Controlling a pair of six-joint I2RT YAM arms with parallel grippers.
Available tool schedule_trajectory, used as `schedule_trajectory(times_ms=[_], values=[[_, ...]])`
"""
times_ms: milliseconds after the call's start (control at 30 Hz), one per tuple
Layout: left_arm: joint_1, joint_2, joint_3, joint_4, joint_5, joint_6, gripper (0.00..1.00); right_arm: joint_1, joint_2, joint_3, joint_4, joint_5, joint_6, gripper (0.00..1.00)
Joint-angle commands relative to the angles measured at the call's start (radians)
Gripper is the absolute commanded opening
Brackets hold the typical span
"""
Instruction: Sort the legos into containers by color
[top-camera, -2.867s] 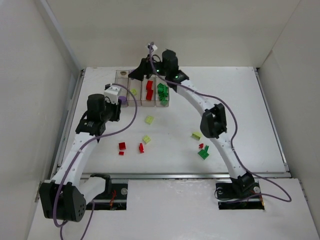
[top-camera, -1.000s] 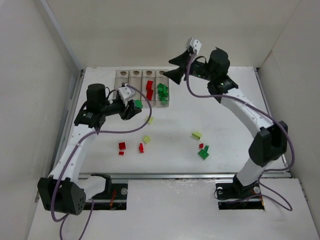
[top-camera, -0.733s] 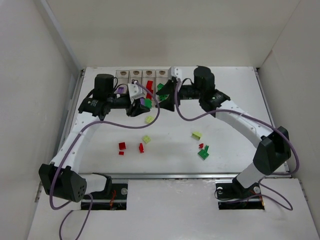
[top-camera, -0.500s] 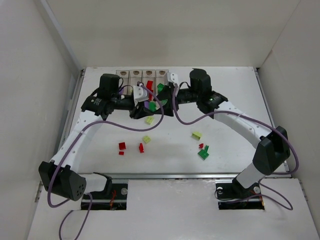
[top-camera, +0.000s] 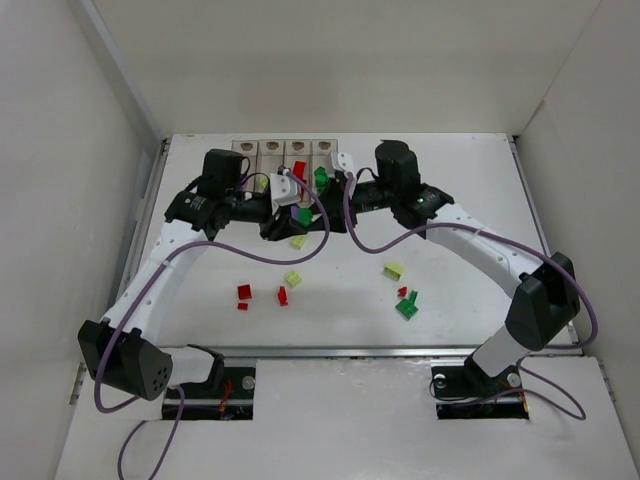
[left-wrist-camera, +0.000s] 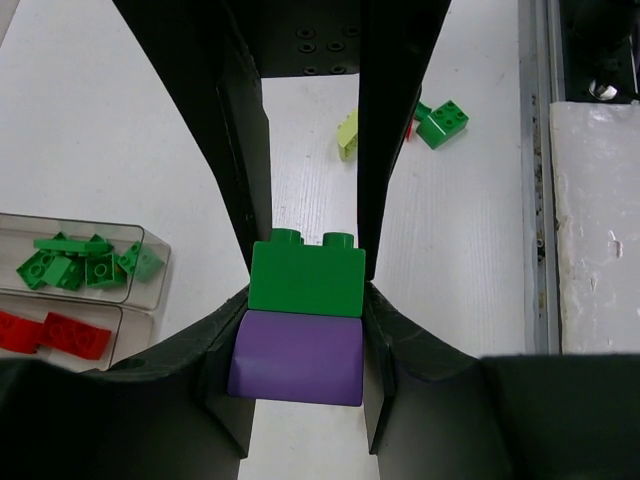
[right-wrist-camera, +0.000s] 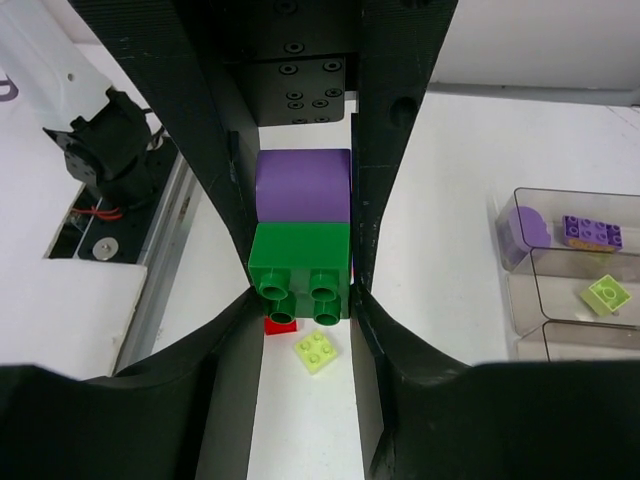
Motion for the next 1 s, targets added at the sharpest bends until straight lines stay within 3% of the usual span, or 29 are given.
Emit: schedule_trajectory(times_ms=[0,67,100,133,167,267,367,467,533,700,833,967], values=[[-0.03,-0.007,0.041,-0.014,0.04,0.027,0.0,0.018,-0.012,0.043,0.041,-0.017,-0.015,0.23],[-0.03,-0.007,0.032,-0.014,0.04,0.027,0.0,0.018,-0.003,0.056,0.026,-0.035,-0.015,0.13],[-0.03,-0.007,0.032,-0.014,0.04,0.027,0.07,0.018,0.006,0.056,0.026,-0.035,-0.015,0.03],[-0.03,-0.007,0.032,-0.014,0.031,0.027,0.27,0.018,0.006,0.066,0.012,-0.035,-0.015,0.0],[-0.03,-0.007,0.022,-0.014,0.019,0.027,0.41,0.018,0.006,0.066,0.012,-0.035,-0.015,0.0],[-0.03,-0.027,0.01,-0.023,-0.005,0.027,0.65,0.018,-0.003,0.066,0.012,-0.026,-0.015,0.0],[-0.039,-0.038,0.001,-0.035,-0.018,0.036,0.71,0.018,-0.003,0.066,0.012,-0.017,-0.015,0.0],[-0.039,-0.049,0.001,-0.055,-0.055,0.047,0.71,0.018,-0.003,0.057,0.012,-0.017,-0.015,0.0],[-0.039,-0.049,0.001,-0.055,-0.097,0.056,0.67,0.018,-0.003,0.057,0.012,-0.005,-0.015,0.0],[-0.039,-0.058,0.001,-0.044,-0.128,0.041,0.17,0.018,-0.003,0.037,0.012,-0.005,-0.015,0.0],[-0.039,-0.049,0.001,-0.032,-0.128,0.015,0.0,0.018,-0.003,0.037,0.012,-0.005,-0.015,0.0],[-0.039,-0.049,0.001,-0.032,-0.168,0.006,0.0,0.003,-0.003,0.037,0.003,0.055,-0.006,0.0]])
